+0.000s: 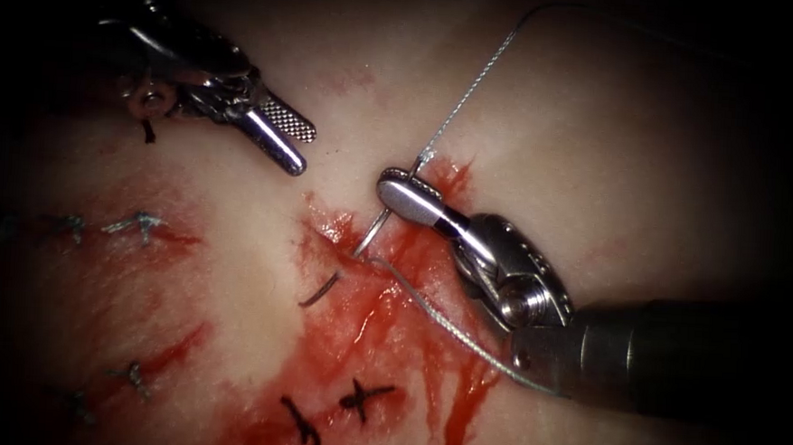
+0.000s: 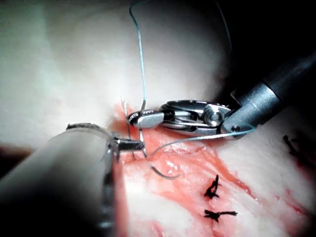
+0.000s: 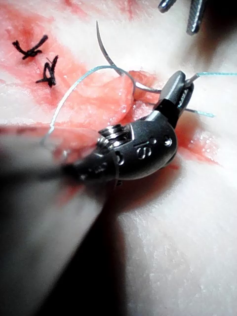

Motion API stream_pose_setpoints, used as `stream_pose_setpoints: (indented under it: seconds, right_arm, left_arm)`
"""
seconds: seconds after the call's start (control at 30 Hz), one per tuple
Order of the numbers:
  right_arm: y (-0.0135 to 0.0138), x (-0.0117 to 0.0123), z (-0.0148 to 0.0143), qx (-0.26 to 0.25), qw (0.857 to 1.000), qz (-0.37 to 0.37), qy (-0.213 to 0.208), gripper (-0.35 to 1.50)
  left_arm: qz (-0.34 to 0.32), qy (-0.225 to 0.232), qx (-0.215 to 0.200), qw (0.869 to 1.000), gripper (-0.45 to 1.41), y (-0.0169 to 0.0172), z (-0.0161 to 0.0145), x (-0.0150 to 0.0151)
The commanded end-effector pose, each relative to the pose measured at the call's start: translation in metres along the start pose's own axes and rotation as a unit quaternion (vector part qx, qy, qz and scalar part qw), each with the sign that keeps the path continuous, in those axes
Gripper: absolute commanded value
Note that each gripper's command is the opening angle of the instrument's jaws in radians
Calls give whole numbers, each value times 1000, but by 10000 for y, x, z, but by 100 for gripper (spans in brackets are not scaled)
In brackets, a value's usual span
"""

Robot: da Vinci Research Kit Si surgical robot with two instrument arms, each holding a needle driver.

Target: Wound Closure

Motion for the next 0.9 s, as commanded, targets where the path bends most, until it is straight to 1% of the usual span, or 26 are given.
stream_pose_setpoints:
  seconds: [0.03,0.07,0.1,0.13,0.17,0.2,0.27,0.33,0.43,0.47,0.5,0.57,0.63,0.7,0.77,0.8,0.83,0.9]
  right_arm:
    - [-1,-7,7,-1,1000,0,2,-35]
    - [-1,-7,7,-1,1000,0,2,-35]
    - [-1,-7,7,-3,1000,0,4,-35]
    - [-1,-7,7,-4,1000,0,5,-35]
    - [0,-6,6,-7,1000,-1,9,-35]
    - [0,-6,6,-7,1000,-1,9,-35]
    - [-1,-7,6,-8,1000,-2,10,-35]
    - [-1,-7,6,-8,1000,-2,10,-35]
    - [-1,-7,5,-8,1000,-2,10,-35]
    - [-1,-7,5,-8,1000,-2,10,-35]
    - [-1,-7,5,-8,1000,-2,10,-35]
    - [-1,-7,4,-7,1000,-2,10,-35]
    - [-1,-7,4,-7,1000,1,10,-35]
    - [-1,-8,4,-7,1000,1,10,-35]
    - [0,-9,4,-8,1000,0,11,-35]
    - [1,-11,4,-8,1000,2,11,-35]
    - [1,-11,4,-8,1000,2,11,-35]
    - [2,-10,3,-8,1000,2,11,-35]
  left_arm:
    - [46,10,-5,999,27,1,9,-9]
    - [46,10,-5,999,27,1,9,-9]
    - [93,33,-20,995,15,13,14,-25]
    - [130,50,-28,990,15,19,18,-35]
    - [193,86,-42,977,20,27,31,-57]
    - [193,86,-42,977,20,27,31,-57]
    - [218,85,-59,971,22,27,44,-75]
    - [229,80,-70,968,46,26,51,-83]
    - [245,78,-79,963,71,21,54,-85]
    - [245,78,-79,963,71,21,54,-85]
    - [256,76,-80,960,81,18,56,-82]
    - [269,68,-71,958,94,17,59,-77]
    - [282,69,-63,955,99,15,63,-72]
    - [284,69,-61,954,101,14,65,-70]
    - [291,72,-56,952,98,13,68,-66]
    - [293,74,-50,952,79,12,70,-59]
    - [295,75,-48,951,71,11,70,-56]
    - [296,75,-45,951,64,10,72,-52]
